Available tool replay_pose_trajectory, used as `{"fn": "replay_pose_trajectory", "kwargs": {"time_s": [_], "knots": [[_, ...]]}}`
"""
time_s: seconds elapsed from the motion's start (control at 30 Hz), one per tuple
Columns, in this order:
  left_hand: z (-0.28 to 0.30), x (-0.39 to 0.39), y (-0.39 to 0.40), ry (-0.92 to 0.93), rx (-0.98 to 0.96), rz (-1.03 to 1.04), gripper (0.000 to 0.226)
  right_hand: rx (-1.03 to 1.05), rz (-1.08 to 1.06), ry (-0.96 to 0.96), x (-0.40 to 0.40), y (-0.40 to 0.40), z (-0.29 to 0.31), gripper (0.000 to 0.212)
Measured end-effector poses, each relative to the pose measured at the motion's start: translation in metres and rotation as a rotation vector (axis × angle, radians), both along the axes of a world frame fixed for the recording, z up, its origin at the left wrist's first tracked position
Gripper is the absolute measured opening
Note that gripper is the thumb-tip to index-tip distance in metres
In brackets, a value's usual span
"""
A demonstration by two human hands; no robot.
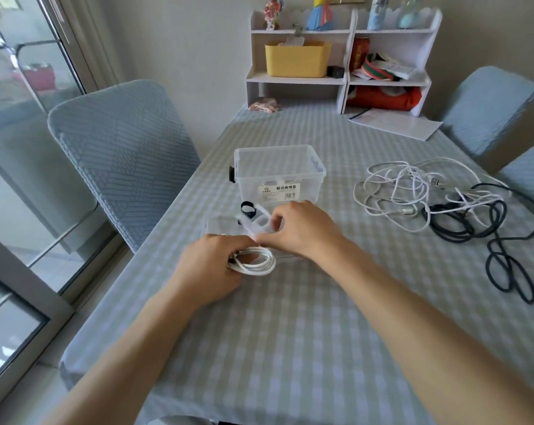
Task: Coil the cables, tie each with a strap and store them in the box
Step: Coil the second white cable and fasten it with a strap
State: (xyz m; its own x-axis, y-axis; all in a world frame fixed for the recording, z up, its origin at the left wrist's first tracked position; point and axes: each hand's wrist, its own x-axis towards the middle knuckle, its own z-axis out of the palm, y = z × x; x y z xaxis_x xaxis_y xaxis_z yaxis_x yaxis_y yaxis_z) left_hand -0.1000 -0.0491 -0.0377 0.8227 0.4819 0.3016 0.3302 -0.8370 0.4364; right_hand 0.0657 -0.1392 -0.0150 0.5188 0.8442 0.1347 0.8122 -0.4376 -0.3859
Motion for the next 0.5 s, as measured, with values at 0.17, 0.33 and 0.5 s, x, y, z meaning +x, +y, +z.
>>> {"fn": "replay_pose_trajectory", "kwargs": {"time_s": [0.17,0.33,0.5], "knots": [[0.002,0.0,0.005,-0.007,-0.055,0.008,0.032,0.009,-0.002,0.085,0.006,0.014,-0.003,0.014],[0.004,0.0,0.003,-0.05,-0.074,0.034,0.03,0.105,-0.092,0.179,0.008,0.016,-0.015,0.021],[0.004,-0.001,-0.002,-0.128,-0.175,0.05,0.021,0.163,-0.153,0.217,0.001,0.019,-0.018,0.018]]}}
